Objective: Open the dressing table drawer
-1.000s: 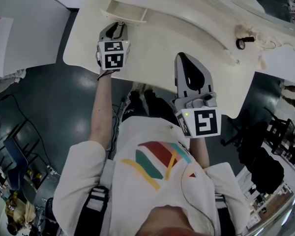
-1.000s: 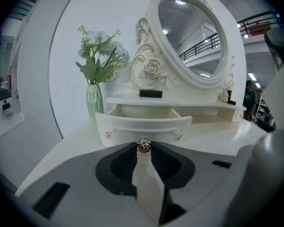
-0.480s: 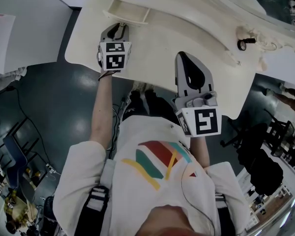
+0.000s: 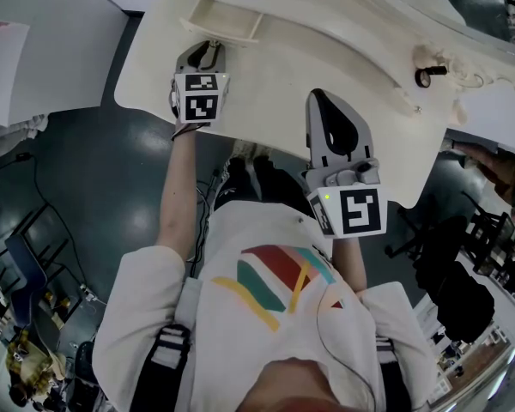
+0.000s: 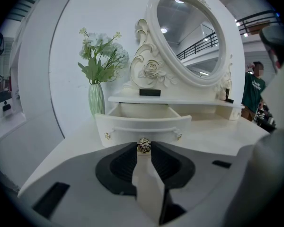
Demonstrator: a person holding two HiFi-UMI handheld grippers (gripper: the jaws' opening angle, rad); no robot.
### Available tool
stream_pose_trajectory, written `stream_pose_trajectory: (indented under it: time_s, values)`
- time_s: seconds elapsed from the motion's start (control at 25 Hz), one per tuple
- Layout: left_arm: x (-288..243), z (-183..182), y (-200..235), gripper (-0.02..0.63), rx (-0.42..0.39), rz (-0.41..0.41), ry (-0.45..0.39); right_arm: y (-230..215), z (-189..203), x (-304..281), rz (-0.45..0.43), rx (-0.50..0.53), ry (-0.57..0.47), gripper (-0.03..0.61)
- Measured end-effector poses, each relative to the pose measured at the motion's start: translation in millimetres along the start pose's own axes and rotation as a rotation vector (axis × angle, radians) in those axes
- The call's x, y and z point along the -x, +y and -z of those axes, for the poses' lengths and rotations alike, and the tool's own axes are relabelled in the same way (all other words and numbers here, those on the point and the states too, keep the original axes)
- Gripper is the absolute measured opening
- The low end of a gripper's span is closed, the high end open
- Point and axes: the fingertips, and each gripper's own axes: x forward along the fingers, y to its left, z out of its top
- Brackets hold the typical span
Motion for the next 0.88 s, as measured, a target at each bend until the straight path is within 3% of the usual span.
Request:
stream_pose_trajectory:
  time_s: [0.44, 0.88]
  values:
    - [1.3, 1.7, -0.4, 0.091, -0.002, -0.005, 0.002, 0.5, 0.2, 4.4, 0.002, 0.0, 0.002, 0.0]
    - [11.5, -22.8, 1.4, 0.101, -0.028, -0.039, -0.055, -1.2, -8.9, 7.9, 0.002, 0.002, -0.029, 0.0]
